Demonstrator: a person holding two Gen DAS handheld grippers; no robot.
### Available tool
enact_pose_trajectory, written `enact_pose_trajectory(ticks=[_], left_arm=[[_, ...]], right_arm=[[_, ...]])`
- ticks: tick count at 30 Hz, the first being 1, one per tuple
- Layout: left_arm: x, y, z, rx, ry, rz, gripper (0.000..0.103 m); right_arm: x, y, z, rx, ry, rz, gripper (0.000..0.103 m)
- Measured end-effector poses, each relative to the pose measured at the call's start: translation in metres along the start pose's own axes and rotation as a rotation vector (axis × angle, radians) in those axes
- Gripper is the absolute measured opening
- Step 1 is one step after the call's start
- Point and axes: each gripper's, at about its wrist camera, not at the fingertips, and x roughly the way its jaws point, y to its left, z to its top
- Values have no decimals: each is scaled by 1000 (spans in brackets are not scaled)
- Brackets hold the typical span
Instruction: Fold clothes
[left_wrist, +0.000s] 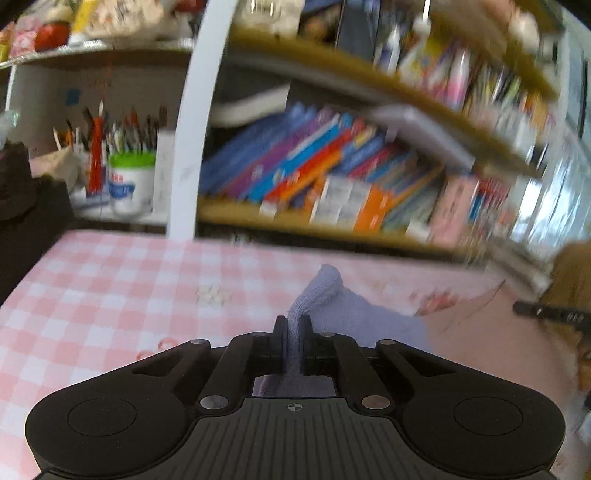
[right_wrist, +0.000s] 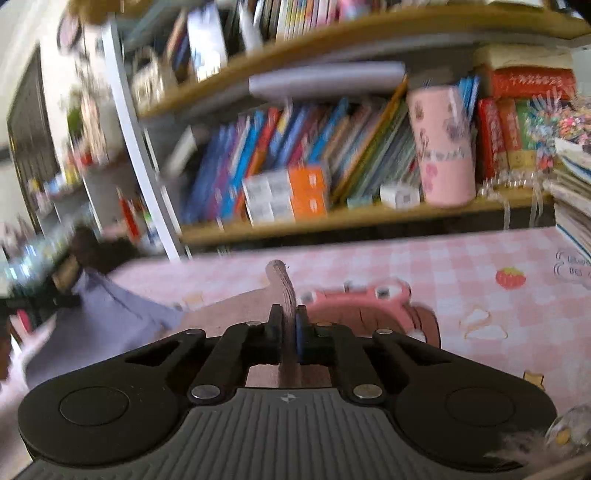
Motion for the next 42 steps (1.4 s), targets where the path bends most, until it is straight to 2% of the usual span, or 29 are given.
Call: enact_pose_trajectory(ticks=[4,6,9,12,14,16,18,21,26,28,31,35,38,40,42], left_arm=[[23,14,-7,-44,64,35,5],[39,19,-20,-48,109,65,5],[39,24,-29,-72,101,72,10],[33,31,-31,-112,91,57,13],[30,35,-34,-138,80,50,22],[28,40,-36,-171,66,48,48],[27,45,-39,-207,52,48,58],[28,47,-40,-236,57,2,58],[34,39,-42,-211,94,-32,51],[36,34,-44,-197,106,-39,34],[35,36,-45,-211,100,-45,17],[33,47,-42,-266,73,-71,14],[31,61,-36,-291,50,-2,14],[29,76,-35,-333,39,56,14],[28,94,-34,-375,30,80,14]], right_arm=[[14,-15,-4,46,66,-64,6],[29,-21,-13,63,151,-92,6],[29,-23,-15,76,154,-94,7],[27,-26,-17,98,153,-95,15],[25,-30,-20,126,161,-90,21],[22,-35,-21,159,161,-78,24],[17,-40,-23,190,159,-69,25],[14,-45,-28,231,163,-49,25],[17,-43,-29,243,173,-20,15],[18,-42,-31,243,176,-24,15],[18,-41,-32,250,175,-23,15],[21,-41,-32,283,171,-9,12],[34,-28,-30,327,180,-7,12],[47,-2,-25,220,185,-36,11],[58,19,-23,127,188,-48,11]])
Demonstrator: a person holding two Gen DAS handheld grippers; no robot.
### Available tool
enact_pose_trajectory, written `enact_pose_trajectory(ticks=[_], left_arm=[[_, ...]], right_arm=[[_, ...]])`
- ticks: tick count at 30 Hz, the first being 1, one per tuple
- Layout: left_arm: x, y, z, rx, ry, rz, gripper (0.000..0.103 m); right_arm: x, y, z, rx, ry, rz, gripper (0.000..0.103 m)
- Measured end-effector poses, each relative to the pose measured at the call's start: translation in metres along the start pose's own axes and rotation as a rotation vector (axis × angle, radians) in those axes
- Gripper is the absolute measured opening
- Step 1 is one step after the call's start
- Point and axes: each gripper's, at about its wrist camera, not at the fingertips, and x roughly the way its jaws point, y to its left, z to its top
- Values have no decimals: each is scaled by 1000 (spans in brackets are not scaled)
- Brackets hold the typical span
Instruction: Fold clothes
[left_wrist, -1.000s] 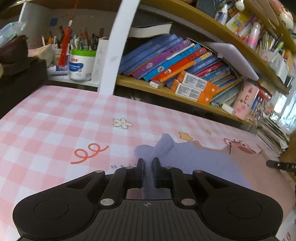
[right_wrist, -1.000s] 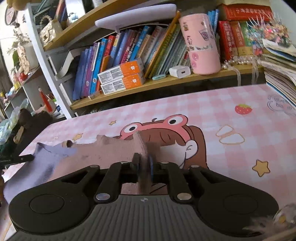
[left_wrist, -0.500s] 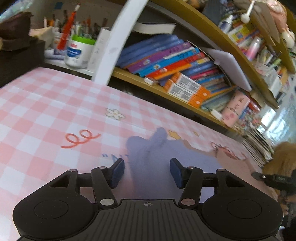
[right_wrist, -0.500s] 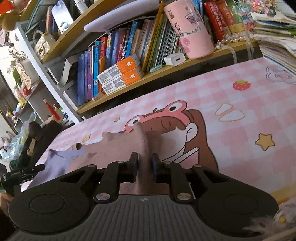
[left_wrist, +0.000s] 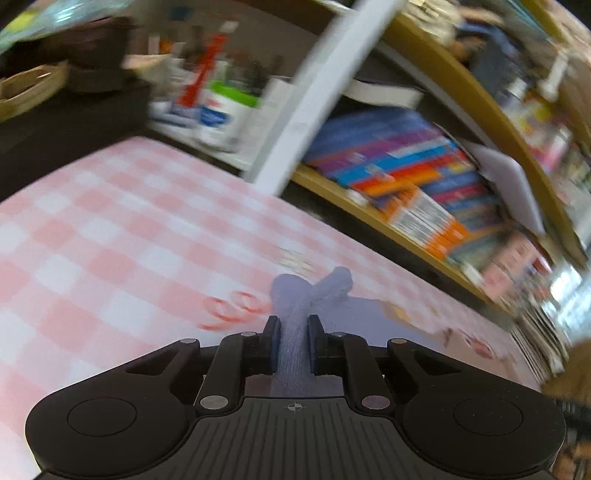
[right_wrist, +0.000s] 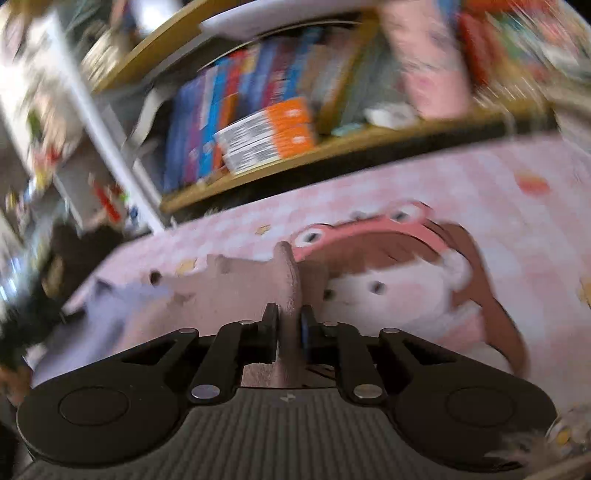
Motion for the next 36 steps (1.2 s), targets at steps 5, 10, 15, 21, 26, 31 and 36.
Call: enact_pose_trajectory(ticks=[5,10,15,21,26,31,36], left_arm=[[7,25,12,-71,-6,-2,20],[6,18,10,-30,-12,24,24],[-9,10,2,-19,-67,120,41],[-52,-8,-34,1,-88,165,63],[-85,-30,-52,133,-35,259,77],[-114,-30,-50,54,-36,272,96],[-127,-7,-49,-249,-53,215,97]], right_arm=[[16,13,0,-43,-2,16,12],[8,15,-2,-85,-26,-26,24],[-5,12,-4,-128,-75,-58,31],[-19,27,-9,-280,-142,-100,39],[-39,40,-13,-340,-160,55,60],[-47,52,-29,-504,-89,184,68],[-41,49,-28,-559,-17,200,68]])
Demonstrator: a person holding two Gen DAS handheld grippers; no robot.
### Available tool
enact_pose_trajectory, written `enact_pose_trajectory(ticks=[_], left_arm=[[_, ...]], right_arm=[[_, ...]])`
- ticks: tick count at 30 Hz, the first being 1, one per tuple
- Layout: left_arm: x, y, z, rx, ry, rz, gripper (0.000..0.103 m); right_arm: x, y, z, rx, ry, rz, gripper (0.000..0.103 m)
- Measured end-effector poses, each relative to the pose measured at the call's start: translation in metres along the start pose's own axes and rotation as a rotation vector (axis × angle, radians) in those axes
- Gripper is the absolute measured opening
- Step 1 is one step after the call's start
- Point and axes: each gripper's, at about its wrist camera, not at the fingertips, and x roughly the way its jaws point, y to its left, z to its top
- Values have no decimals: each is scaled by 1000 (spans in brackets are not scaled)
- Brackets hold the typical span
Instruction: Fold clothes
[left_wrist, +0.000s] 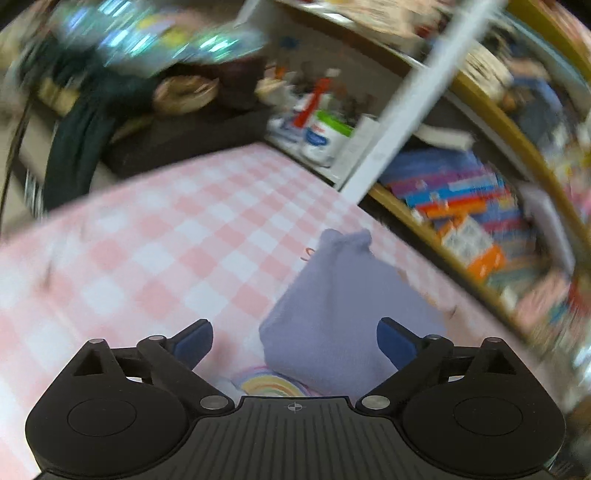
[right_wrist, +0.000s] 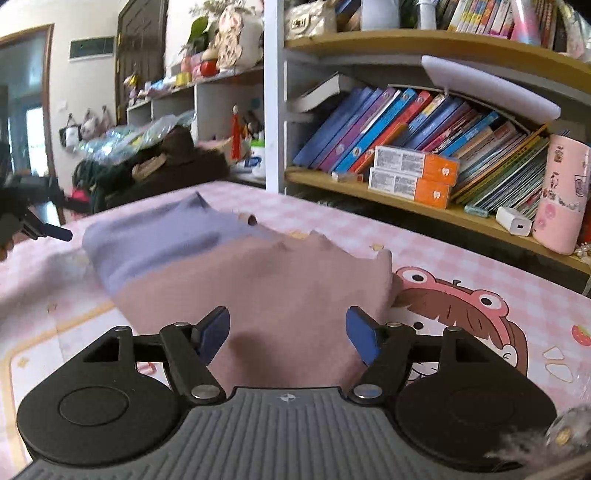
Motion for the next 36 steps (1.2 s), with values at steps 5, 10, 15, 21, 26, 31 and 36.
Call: enact_pose_trajectory(ticks=[5,10,15,21,26,31,36], left_arm=[[5,14,-7,-220,16,-60,97],[12,4,-6,-271,26,-44,97],[22,-14,-14,-300,61,-55,96],[30,-13,-15,-348,7,-18,64],[36,0,-16,-404,-26,7,27],[22,-46,-13,-186,-108,-51,22],[21,-79,-6,94,-93,-78,27]], right_arm=[[1,-6,1,-31,24,48,67],[3,-11,-2,-53,29,98,64],[-2,-19,-7,-6,21,95,49],[2,-22,-11,26,36,62,26],[1,-17,-13,3,45,52,24],[2,-16,-13,1,51,52,24],[2,-16,-13,2,54,55,25]])
